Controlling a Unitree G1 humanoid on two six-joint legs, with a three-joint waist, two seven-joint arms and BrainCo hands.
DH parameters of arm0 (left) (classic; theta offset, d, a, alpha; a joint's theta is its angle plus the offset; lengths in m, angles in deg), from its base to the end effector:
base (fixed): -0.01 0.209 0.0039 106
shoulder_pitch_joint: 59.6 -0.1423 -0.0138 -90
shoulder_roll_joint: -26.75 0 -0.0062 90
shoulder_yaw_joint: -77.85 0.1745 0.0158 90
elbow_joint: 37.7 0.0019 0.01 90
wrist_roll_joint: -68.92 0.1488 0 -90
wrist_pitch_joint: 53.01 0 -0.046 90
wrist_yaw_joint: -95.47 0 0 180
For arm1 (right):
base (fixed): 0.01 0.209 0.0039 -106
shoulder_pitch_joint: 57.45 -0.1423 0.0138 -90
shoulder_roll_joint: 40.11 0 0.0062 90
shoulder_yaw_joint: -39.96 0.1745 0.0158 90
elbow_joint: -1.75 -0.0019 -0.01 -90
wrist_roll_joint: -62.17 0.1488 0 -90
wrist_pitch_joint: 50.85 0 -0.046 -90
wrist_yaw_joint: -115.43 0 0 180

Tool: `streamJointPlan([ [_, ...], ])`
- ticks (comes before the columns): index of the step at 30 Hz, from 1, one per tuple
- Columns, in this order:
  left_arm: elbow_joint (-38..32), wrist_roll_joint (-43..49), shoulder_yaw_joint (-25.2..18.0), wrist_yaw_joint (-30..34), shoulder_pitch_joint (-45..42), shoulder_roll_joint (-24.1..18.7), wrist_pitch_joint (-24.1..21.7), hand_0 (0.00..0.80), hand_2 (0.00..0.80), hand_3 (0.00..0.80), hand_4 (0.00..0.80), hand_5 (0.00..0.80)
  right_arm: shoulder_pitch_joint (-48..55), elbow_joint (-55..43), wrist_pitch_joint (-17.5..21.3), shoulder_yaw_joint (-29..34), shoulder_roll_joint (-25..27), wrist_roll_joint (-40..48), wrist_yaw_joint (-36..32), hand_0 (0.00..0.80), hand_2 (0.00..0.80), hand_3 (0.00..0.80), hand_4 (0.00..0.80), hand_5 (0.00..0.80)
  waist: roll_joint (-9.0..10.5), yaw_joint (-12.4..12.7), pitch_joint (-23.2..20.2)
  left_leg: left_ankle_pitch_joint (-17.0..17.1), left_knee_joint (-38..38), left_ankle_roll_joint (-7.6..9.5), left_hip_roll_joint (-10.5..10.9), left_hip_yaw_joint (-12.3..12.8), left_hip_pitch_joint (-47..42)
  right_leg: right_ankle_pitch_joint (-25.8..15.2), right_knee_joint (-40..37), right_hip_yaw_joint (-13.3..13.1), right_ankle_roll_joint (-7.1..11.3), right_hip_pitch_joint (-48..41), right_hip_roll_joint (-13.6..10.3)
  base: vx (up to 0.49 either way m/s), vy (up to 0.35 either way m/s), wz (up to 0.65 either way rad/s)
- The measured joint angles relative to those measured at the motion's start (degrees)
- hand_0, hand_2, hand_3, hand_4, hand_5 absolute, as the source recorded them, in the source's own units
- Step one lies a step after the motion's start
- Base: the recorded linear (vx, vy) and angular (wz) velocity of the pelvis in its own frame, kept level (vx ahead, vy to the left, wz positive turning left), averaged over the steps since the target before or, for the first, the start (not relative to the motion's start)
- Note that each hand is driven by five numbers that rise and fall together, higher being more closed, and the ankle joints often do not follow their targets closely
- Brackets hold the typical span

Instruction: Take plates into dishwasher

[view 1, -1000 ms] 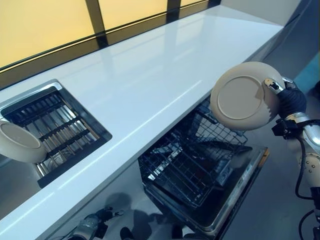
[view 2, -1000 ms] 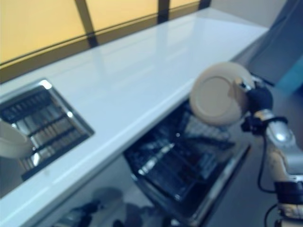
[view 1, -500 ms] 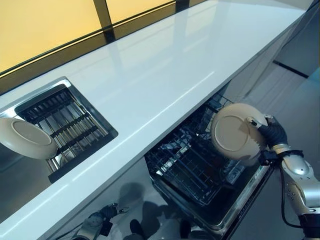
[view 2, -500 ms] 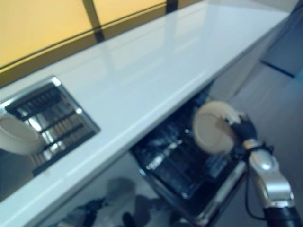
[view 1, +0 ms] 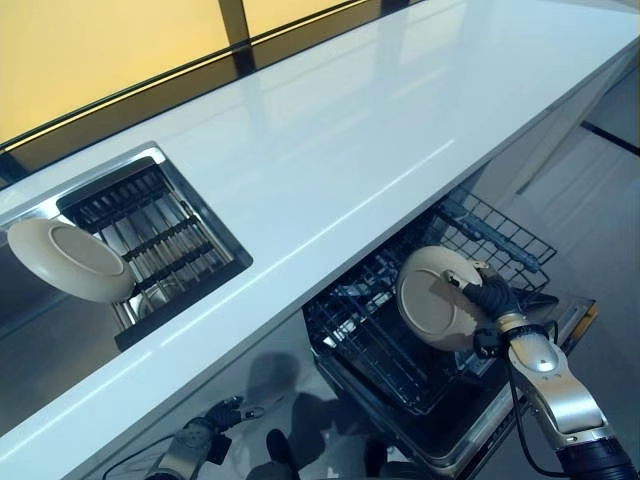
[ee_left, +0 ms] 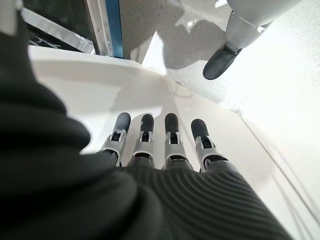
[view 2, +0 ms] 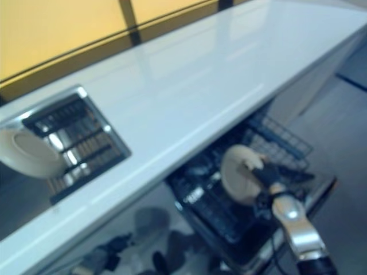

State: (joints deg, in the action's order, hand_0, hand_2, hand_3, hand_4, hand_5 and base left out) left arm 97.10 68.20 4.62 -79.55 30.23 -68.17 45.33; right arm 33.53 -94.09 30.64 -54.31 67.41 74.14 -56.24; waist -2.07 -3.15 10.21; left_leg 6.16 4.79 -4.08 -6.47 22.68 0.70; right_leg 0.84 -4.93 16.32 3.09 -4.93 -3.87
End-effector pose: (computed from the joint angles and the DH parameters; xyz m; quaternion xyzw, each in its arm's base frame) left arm 0.1394 0.2253 -0.0792 0.1986 0.4697 -0.0832 0.8562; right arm 0.2111 -0.2286 0.0837 -0.1908 0.0350 -0.0318 0.9805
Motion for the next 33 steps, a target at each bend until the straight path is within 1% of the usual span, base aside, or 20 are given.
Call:
streamJointPlan([
  [2, 0.0, 0.0, 0.0, -0.1, 0.1, 0.0, 0.2, 0.000, 0.000, 0.000, 0.000, 0.000, 0.0, 0.6, 0.9, -0.7, -0.8, -1.5, 1.8, 0.800, 0.800, 0.800, 0.800, 0.800, 0.05, 0.8, 0.1, 0.1, 0.0, 0.08, 0.1, -0.1, 0.2, 0.0, 0.0, 0.1, 0.02, 0.1, 0.0, -0.026, -0.004, 0.03],
  [8, 0.0, 0.0, 0.1, -0.8, 0.2, 0.0, 0.3, 0.000, 0.000, 0.000, 0.000, 0.000, -0.2, 2.5, 2.8, -2.8, -1.8, -7.3, 6.0, 0.800, 0.800, 0.800, 0.800, 0.800, 0.35, 1.1, 0.3, 0.1, 0.0, 0.20, 0.2, -0.8, 0.9, 0.1, 0.0, 0.8, 0.11, 0.3, -0.2, 0.002, -0.017, 0.07],
  [9, 0.6, 0.0, 0.1, -1.3, -0.1, 0.5, -0.1, 0.000, 0.000, 0.000, 0.000, 0.000, -0.2, 2.8, 3.3, -3.4, -1.8, -8.8, 6.6, 0.800, 0.800, 0.800, 0.800, 0.800, 0.47, 1.2, 0.4, 0.1, 0.0, 0.20, 0.3, -1.0, 0.9, 0.2, 0.0, 0.8, 0.18, 0.2, -0.2, -0.056, -0.103, 0.13],
  [11, 4.5, 0.1, 0.5, -5.0, 0.9, 2.7, -1.6, 0.000, 0.000, 0.000, 0.000, 0.000, -1.0, 5.2, 5.6, -5.8, -1.9, -12.0, 8.8, 0.800, 0.800, 0.800, 0.800, 0.800, 0.73, 1.1, 0.6, 0.2, 0.0, 0.28, 0.4, -1.2, 1.1, 0.3, 0.0, 1.3, 0.23, 0.2, -0.3, -0.066, -0.067, 0.09],
  [12, 4.9, 0.2, 1.1, -6.2, 1.0, 3.7, -1.9, 0.000, 0.000, 0.000, 0.000, 0.000, -1.6, 6.6, 6.2, -7.2, -2.0, -13.5, 9.8, 0.800, 0.800, 0.800, 0.800, 0.800, 0.99, 1.2, 0.8, 0.2, 0.0, 0.28, 0.4, -1.2, 1.3, 0.3, 0.0, 1.3, 0.23, 0.3, -0.2, 0.003, -0.016, 0.05],
  [14, 5.0, 0.5, 2.9, -7.3, 1.1, 5.3, -1.9, 0.000, 0.000, 0.000, 0.000, 0.000, -2.0, 7.5, 6.2, -8.8, -2.0, -15.8, 11.0, 0.800, 0.800, 0.800, 0.800, 0.800, 1.46, 1.4, 1.1, 0.2, -0.1, 0.30, 0.4, -1.5, 1.6, 0.3, 0.0, 1.5, 0.22, 0.5, -0.2, 0.030, 0.007, 0.07],
  [15, 4.8, 0.6, 3.2, -7.3, 1.1, 5.5, -1.9, 0.000, 0.000, 0.000, 0.000, 0.000, -2.3, 7.5, 6.2, -9.2, -2.0, -16.5, 11.1, 0.800, 0.800, 0.800, 0.800, 0.800, 1.61, 1.8, 1.2, 0.2, -0.1, 0.32, 0.5, -1.6, 1.8, 0.3, 0.0, 1.5, 0.22, 0.6, -0.3, 0.039, 0.015, 0.05],
  [17, 4.2, 0.8, 3.2, -7.1, 1.3, 5.3, -1.8, 0.000, 0.000, 0.000, 0.000, 0.000, -2.8, 8.3, 6.1, -9.4, -2.0, -18.7, 11.1, 0.800, 0.800, 0.800, 0.800, 0.800, 1.74, 2.6, 1.3, 0.2, 0.0, 0.35, 0.5, -1.8, 1.8, 0.3, 0.0, 1.6, 0.23, 0.6, -0.3, 0.047, 0.022, 0.05],
  [21, 3.8, 1.3, 2.7, -5.8, 1.9, 3.6, -1.8, 0.000, 0.000, 0.000, 0.000, 0.000, -4.8, 13.2, 6.1, -11.1, -2.1, -22.3, 11.1, 0.800, 0.800, 0.800, 0.800, 0.800, 1.65, 3.1, 1.3, 0.3, 0.0, 0.48, 0.8, -2.7, 1.9, 0.5, 0.0, 1.7, 0.43, 0.1, -0.5, 0.037, 0.011, 0.12],
  [23, 3.8, 1.3, 2.7, -4.9, 2.1, 2.6, -1.8, 0.000, 0.000, 0.000, 0.000, 0.000, -5.3, 15.9, 6.1, -12.1, -2.1, -22.8, 11.0, 0.800, 0.800, 0.800, 0.800, 0.800, 1.55, 4.0, 1.4, 0.4, 0.0, 0.50, 0.8, -2.7, 1.9, 0.5, 0.0, 1.7, 0.42, 0.1, -0.5, 0.000, 0.000, 0.00],
  [29, 5.1, 2.4, 2.3, -3.3, 2.9, 2.0, -2.1, 0.000, 0.000, 0.000, 0.000, 0.000, -6.1, 24.0, 6.1, -14.7, -3.8, -23.8, 10.9, 0.800, 0.800, 0.800, 0.800, 0.800, 1.27, 4.2, 1.5, 0.5, 0.0, 0.65, 1.0, -3.7, 2.1, 0.6, 0.0, 2.6, 0.48, -0.3, -0.5, 0.030, -0.011, 0.08],
  [33, 6.4, 2.5, 2.3, -3.2, 3.3, 2.0, -2.7, 0.000, 0.000, 0.000, 0.000, 0.000, -8.0, 26.1, 6.1, -15.6, -4.5, -24.8, 10.9, 0.800, 0.800, 0.800, 0.800, 0.800, 1.28, 4.1, 1.5, 0.6, 0.0, 0.74, 1.1, -4.0, 2.0, 0.7, 0.0, 3.1, 0.54, -0.6, -0.6, 0.014, -0.012, 0.06],
])
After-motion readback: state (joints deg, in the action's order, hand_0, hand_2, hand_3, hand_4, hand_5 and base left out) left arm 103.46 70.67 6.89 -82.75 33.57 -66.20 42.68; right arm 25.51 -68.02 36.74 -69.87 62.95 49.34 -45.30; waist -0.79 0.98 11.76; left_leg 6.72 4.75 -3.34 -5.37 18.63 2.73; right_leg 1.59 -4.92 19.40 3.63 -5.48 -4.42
